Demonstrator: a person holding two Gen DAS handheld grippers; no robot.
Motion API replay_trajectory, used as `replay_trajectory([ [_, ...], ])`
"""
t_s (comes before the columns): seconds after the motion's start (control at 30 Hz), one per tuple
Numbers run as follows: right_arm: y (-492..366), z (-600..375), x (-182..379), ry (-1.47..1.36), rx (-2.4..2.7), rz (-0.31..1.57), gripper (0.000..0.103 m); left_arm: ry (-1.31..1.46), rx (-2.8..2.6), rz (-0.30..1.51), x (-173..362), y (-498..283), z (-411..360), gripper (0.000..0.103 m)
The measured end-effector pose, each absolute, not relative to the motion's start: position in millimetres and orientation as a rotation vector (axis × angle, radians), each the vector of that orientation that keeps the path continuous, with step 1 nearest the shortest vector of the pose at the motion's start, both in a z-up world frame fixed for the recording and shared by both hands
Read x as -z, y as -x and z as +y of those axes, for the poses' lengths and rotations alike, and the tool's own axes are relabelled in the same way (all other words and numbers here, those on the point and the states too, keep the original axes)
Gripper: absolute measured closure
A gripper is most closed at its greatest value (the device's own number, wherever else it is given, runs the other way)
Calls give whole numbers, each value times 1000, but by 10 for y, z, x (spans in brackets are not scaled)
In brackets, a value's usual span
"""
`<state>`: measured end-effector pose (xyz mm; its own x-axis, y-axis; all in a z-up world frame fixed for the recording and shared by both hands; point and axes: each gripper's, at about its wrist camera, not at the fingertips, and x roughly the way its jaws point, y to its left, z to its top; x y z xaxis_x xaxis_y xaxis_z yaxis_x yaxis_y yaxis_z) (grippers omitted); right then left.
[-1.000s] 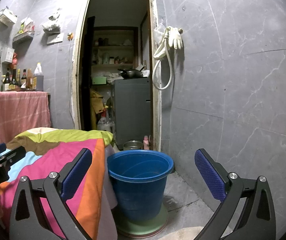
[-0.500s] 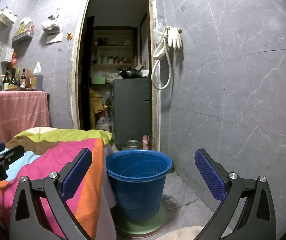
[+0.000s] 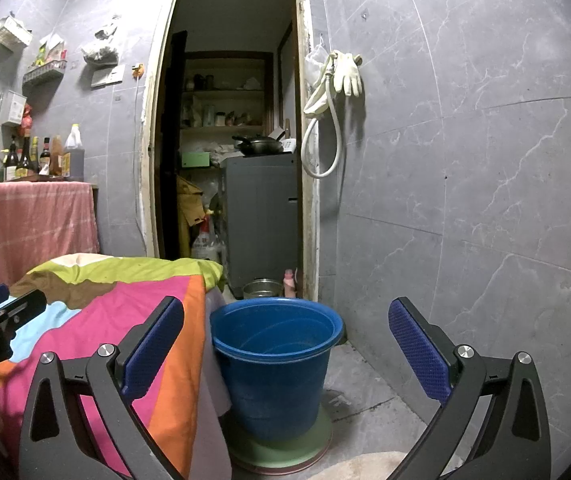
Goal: Collect trash
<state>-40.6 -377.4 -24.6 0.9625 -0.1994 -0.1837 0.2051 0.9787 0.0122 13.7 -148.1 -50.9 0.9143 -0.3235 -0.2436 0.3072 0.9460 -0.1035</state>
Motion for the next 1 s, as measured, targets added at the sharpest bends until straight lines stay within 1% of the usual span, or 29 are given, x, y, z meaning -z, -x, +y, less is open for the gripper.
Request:
replay_trajectory([
  [1.0, 407, -3792, 249, -33, 205, 186, 0, 65, 325, 258, 515, -136, -1477, 2],
])
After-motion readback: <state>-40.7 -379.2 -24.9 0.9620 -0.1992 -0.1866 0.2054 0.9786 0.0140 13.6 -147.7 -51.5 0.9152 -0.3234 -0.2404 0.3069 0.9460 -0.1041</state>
